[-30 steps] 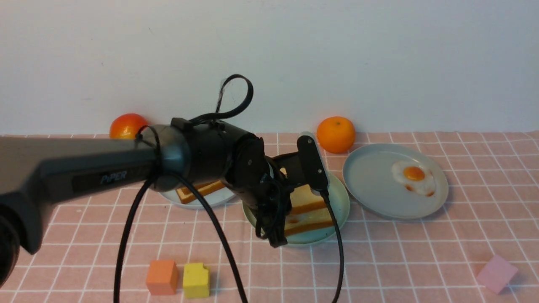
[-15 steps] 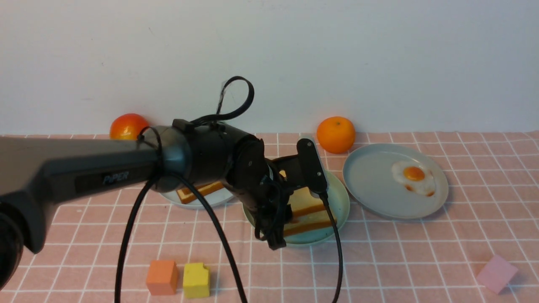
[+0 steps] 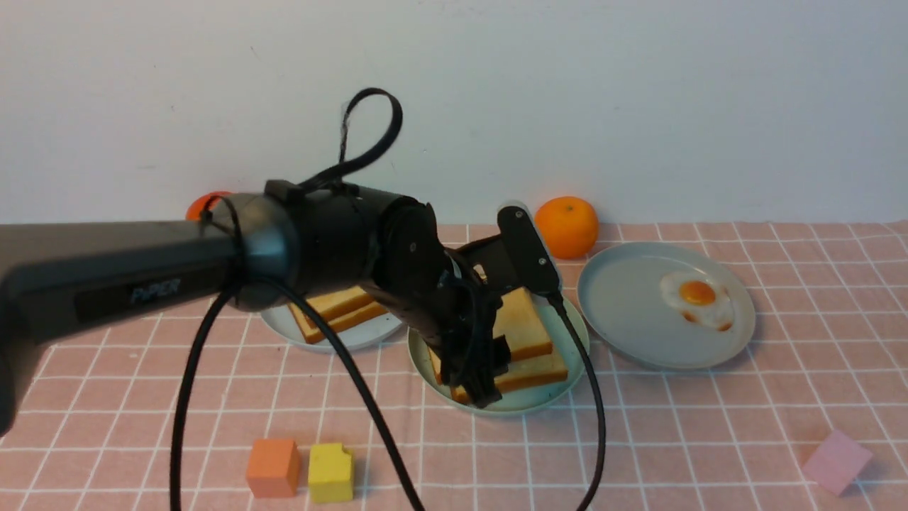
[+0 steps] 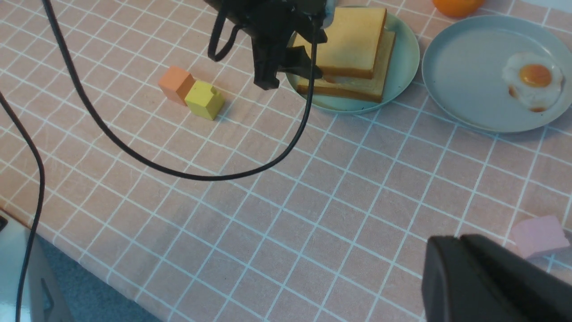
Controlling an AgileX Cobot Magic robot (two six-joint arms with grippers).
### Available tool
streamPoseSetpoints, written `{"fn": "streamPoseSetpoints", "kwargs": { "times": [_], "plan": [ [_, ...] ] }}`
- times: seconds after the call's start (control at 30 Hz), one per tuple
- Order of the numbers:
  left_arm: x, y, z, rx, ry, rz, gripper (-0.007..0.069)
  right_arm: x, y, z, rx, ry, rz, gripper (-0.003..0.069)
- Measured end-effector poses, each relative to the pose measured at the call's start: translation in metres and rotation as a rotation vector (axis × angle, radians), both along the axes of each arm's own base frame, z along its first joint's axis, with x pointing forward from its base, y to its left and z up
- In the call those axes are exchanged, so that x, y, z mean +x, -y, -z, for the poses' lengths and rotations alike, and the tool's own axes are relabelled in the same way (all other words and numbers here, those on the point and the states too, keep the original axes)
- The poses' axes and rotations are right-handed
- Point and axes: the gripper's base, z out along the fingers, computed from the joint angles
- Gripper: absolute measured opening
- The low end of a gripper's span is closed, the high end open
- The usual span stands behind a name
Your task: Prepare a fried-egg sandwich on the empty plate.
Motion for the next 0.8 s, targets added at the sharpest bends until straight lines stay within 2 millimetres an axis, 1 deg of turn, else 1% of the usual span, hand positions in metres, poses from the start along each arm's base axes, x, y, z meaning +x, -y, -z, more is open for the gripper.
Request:
{"fn": "streamPoseSetpoints", "kwargs": {
  "times": [0.03, 0.07, 0.1, 0.13, 0.17, 0.23, 0.27, 0.3, 0.33, 0.4, 0.43, 0.47, 0.5, 0.53, 0.57, 0.6, 0.63, 0.67, 0.7, 0.73, 0.77, 0.8],
  "plan": [
    [-0.004, -0.001, -0.011, -0.025, -0.001, -0.007, 0.0417, 0.0, 0.0, 0.0, 0.0, 0.0, 0.0, 0.0064],
    [-0.005, -0.002, -0.016, -0.036, -0.001, -0.01, 0.0409, 0.0, 0.0, 0.0, 0.001, 0.0, 0.0, 0.0064],
    [-0.014, -0.005, -0.041, -0.108, -0.002, -0.036, 0.0355, 0.0, 0.0, 0.0, 0.001, 0.0, -0.002, 0.0064],
    [-0.014, -0.005, -0.041, -0.112, -0.008, -0.038, 0.0355, 0.0, 0.0, 0.0, 0.001, 0.0, -0.002, 0.0064],
    [-0.028, -0.011, -0.076, -0.22, -0.009, -0.074, 0.0266, 0.0, 0.0, 0.0, 0.002, -0.001, -0.002, 0.0064],
    [-0.046, -0.02, -0.111, -0.318, -0.007, -0.098, 0.0167, 0.0, 0.0, 0.0, 0.002, -0.001, -0.002, 0.0064],
    [-0.06, -0.027, -0.133, -0.378, -0.009, -0.107, 0.0098, 0.0, 0.0, 0.0, 0.002, -0.001, -0.002, 0.0064],
    [-0.078, -0.037, -0.158, -0.435, -0.003, -0.102, 0.0027, 0.0, 0.0, 0.0, 0.002, -0.001, -0.002, 0.0064],
    [-0.094, -0.047, -0.175, -0.476, 0.005, -0.095, 0.0012, 0.0, 0.0, 0.0, 0.003, -0.001, -0.002, 0.0064],
    [-0.125, -0.066, -0.199, -0.542, 0.019, -0.081, 0.0013, 0.0, 0.0, 0.0, 0.005, -0.002, -0.004, 0.0064],
    [-0.142, -0.077, -0.206, -0.576, 0.027, -0.075, 0.0013, -0.001, 0.0, 0.0, 0.006, 0.0, -0.004, 0.0061],
    [-0.145, -0.078, -0.204, -0.58, 0.019, -0.076, 0.0013, -0.002, 0.0, 0.0, 0.007, 0.002, -0.004, 0.0059],
    [-0.168, -0.094, -0.21, -0.626, 0.037, -0.069, 0.0013, -0.003, 0.001, -0.001, 0.009, 0.007, -0.004, 0.0047],
    [-0.18, -0.102, -0.209, -0.651, 0.043, -0.07, 0.0013, -0.005, 0.002, -0.001, 0.013, 0.014, -0.004, 0.0032],
    [-0.197, -0.114, -0.205, -0.681, 0.059, -0.076, 0.0013, -0.008, 0.003, -0.001, 0.017, 0.021, -0.003, 0.0017],
    [-0.212, -0.126, -0.192, -0.703, 0.06, -0.09, 0.0013, -0.011, 0.005, -0.002, 0.025, 0.031, 0.004, 0.0003],
    [-0.225, -0.136, -0.187, -0.734, 0.082, -0.097, 0.0013, -0.013, 0.006, -0.002, 0.031, 0.036, 0.011, 0.0],
    [-0.224, -0.135, -0.183, -0.727, 0.07, -0.101, 0.0013, -0.014, 0.007, -0.002, 0.032, 0.037, 0.014, -0.0001],
    [-0.242, -0.15, -0.171, -0.782, 0.092, -0.119, 0.0013, -0.017, 0.01, -0.003, 0.039, 0.049, 0.031, -0.0002],
    [-0.254, -0.16, -0.157, -0.821, 0.107, -0.138, 0.0013, -0.019, 0.012, -0.002, 0.037, 0.053, 0.045, -0.0002],
    [-0.261, -0.166, -0.148, -0.854, 0.116, -0.153, 0.0013, -0.02, 0.014, 0.001, 0.03, 0.055, 0.056, -0.0002],
    [-0.273, -0.178, -0.13, -0.918, 0.149, -0.188, 0.0013, -0.02, 0.016, 0.006, 0.016, 0.053, 0.069, -0.0002]
  ]
}}
